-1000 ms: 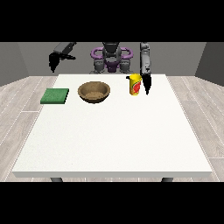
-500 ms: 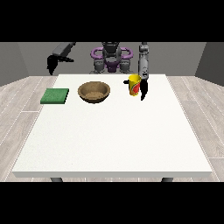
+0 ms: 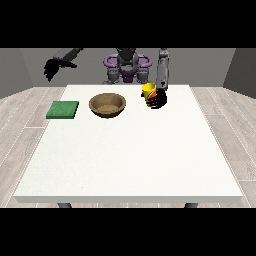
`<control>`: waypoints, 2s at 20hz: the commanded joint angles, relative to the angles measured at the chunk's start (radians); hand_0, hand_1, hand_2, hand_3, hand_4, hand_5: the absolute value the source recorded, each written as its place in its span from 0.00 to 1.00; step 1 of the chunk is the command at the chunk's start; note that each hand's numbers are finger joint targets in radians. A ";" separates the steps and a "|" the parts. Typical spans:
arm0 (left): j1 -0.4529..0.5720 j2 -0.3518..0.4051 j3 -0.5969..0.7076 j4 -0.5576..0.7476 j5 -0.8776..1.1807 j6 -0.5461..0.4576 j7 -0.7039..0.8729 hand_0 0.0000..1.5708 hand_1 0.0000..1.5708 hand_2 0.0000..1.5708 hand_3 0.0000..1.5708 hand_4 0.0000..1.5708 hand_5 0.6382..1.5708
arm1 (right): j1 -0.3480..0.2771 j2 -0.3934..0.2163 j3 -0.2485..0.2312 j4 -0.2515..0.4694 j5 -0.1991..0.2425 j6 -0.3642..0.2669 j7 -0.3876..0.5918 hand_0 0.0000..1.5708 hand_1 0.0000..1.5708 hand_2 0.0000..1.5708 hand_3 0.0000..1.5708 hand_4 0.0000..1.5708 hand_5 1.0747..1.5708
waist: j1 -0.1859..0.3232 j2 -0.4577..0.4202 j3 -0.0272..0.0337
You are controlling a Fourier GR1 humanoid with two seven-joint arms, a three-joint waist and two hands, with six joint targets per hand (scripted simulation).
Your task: Pick the cup and pour the ball into the bowl, then pick the bowl and place it on the pad
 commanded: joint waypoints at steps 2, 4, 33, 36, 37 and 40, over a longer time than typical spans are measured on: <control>0.008 0.047 -0.094 -0.024 -0.113 0.048 0.221 0.85 0.85 1.00 1.00 0.98 0.71 | 0.072 -0.016 -0.011 0.105 0.019 0.024 0.006 0.00 0.00 0.00 0.00 0.00 1.00 | 0.050 -0.179 -0.0112; -0.036 0.142 -0.124 -0.030 -0.191 0.080 0.304 0.88 0.88 1.00 1.00 1.00 0.75 | 0.055 0.003 0.000 0.121 0.026 -0.004 0.039 0.00 0.00 0.00 0.00 0.00 1.00 | 0.087 -0.205 -0.0092; -0.564 0.123 -0.633 0.028 -1.092 0.039 1.284 0.96 0.96 1.00 1.00 0.90 0.79 | -0.042 -0.061 -0.035 0.311 0.008 0.079 -0.013 0.00 0.00 0.00 0.00 0.00 1.00 | 0.020 -0.258 -0.0108; -0.557 0.085 -0.719 0.044 -1.175 -0.024 1.279 0.94 0.94 1.00 1.00 1.00 0.61 | -0.005 -0.046 -0.021 0.325 0.021 0.104 -0.059 0.00 0.00 0.00 0.00 0.00 1.00 | 0.007 -0.255 -0.0112; -0.569 0.080 -0.741 0.060 -1.203 -0.048 1.283 0.94 0.94 1.00 1.00 1.00 0.49 | -0.034 -0.076 -0.033 0.321 -0.001 0.125 -0.029 0.00 0.00 0.00 0.00 0.00 1.00 | -0.008 -0.247 -0.0115; -0.611 0.047 -0.843 0.095 -1.324 -0.117 1.316 0.96 0.96 1.00 1.00 1.00 0.43 | -0.058 -0.025 -0.006 0.321 0.024 0.080 -0.042 0.00 0.00 0.00 0.00 0.00 1.00 | -0.014 -0.222 -0.0112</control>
